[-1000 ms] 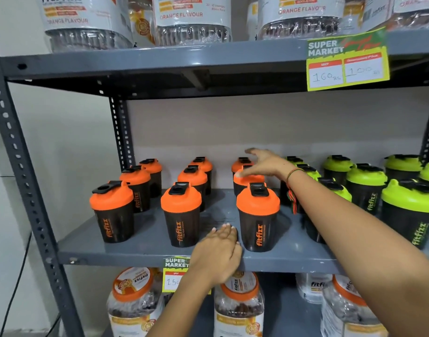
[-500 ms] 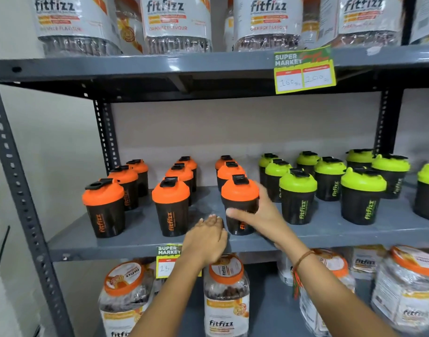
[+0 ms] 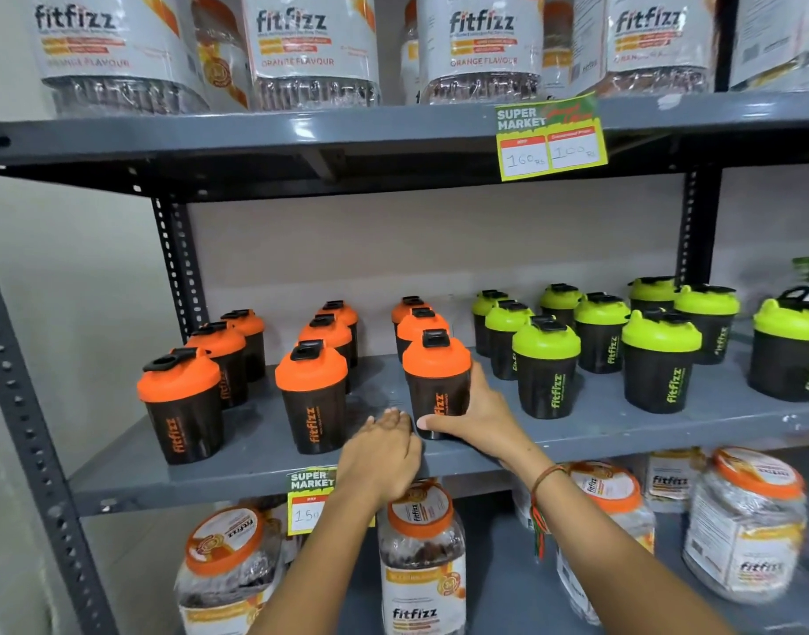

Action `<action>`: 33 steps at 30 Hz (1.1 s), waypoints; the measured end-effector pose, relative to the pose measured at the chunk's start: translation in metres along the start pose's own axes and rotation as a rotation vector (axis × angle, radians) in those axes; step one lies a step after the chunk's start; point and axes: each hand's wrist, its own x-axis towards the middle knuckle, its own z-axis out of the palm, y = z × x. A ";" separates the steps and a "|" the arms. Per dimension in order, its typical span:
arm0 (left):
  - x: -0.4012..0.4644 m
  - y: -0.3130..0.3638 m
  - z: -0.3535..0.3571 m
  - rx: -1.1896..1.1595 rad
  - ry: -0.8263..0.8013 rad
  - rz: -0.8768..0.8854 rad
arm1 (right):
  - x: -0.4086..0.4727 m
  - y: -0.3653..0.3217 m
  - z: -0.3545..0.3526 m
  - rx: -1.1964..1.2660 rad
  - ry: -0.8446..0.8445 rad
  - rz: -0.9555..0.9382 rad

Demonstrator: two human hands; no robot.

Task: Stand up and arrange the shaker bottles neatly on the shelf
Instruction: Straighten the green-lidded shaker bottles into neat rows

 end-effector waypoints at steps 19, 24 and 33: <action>-0.018 0.151 0.011 -0.598 0.323 0.117 | -0.055 0.047 -0.125 0.006 1.010 -0.234; 0.030 0.170 0.011 -0.581 0.126 -0.173 | -0.034 0.098 -0.193 -0.174 0.739 0.103; 0.071 0.177 0.017 -0.746 0.063 -0.349 | -0.011 0.149 -0.229 -0.367 0.313 0.147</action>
